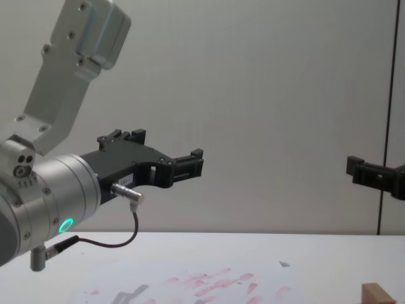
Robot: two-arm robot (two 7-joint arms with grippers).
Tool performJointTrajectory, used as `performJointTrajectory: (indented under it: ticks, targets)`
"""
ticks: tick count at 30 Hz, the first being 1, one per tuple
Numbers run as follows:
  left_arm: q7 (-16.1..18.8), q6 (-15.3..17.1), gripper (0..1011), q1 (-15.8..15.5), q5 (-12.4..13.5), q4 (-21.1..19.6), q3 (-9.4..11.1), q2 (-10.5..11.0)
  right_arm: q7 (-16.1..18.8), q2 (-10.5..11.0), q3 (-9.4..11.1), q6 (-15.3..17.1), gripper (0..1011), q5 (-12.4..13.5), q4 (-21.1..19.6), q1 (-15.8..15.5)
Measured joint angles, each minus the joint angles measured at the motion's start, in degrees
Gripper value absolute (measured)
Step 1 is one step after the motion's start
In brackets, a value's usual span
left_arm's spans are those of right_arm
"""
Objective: Use the one hand to pick up the stamp and affix it onto the A4 paper.
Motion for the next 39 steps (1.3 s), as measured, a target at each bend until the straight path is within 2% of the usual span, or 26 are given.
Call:
performJointTrajectory:
  ticks: [39]
  targets:
    - [0.0, 0.0, 1002, 0.0, 0.0, 0.0, 0.0, 0.0, 0.0, 0.0, 0.0, 0.0, 1001, 0.0, 0.0, 0.0]
